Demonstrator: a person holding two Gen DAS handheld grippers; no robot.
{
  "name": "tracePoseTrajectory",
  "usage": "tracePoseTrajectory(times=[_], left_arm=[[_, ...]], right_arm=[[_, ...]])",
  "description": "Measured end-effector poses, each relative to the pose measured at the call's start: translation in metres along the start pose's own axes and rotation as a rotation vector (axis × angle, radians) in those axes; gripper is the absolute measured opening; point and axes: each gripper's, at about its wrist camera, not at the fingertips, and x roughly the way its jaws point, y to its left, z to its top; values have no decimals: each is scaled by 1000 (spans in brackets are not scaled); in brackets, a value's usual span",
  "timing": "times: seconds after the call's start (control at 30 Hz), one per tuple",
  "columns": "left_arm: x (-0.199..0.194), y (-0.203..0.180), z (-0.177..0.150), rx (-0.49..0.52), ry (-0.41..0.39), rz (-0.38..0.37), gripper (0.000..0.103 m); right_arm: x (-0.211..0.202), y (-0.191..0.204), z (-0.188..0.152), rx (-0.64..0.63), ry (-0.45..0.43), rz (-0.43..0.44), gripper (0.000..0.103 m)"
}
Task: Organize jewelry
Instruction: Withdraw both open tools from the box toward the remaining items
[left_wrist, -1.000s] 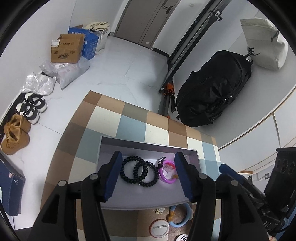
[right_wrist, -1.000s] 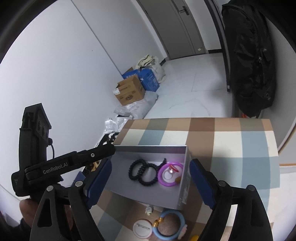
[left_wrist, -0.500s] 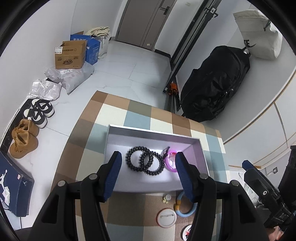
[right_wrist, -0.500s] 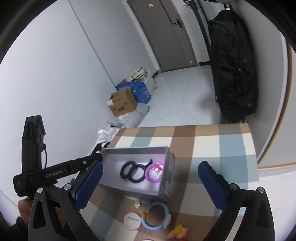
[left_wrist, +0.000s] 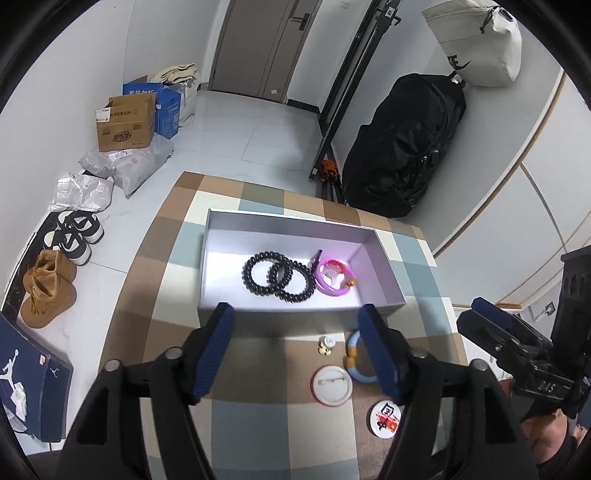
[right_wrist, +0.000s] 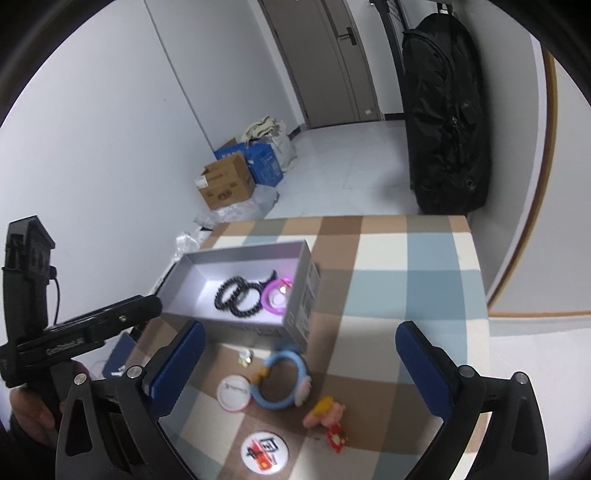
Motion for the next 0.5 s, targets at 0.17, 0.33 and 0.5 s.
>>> tracePoseTrajectory(times=[0.17, 0.33, 0.5], left_arm=[[2, -7, -9, 44, 17, 4, 67], [13, -16, -19, 91, 68, 9, 70], [25, -20, -28, 105, 130, 6, 70]], right_arm=[[-5, -3, -7, -1, 4, -16, 103], [-8, -7, -9, 8, -3, -16, 103], [-7, -9, -9, 16, 1, -24, 103]])
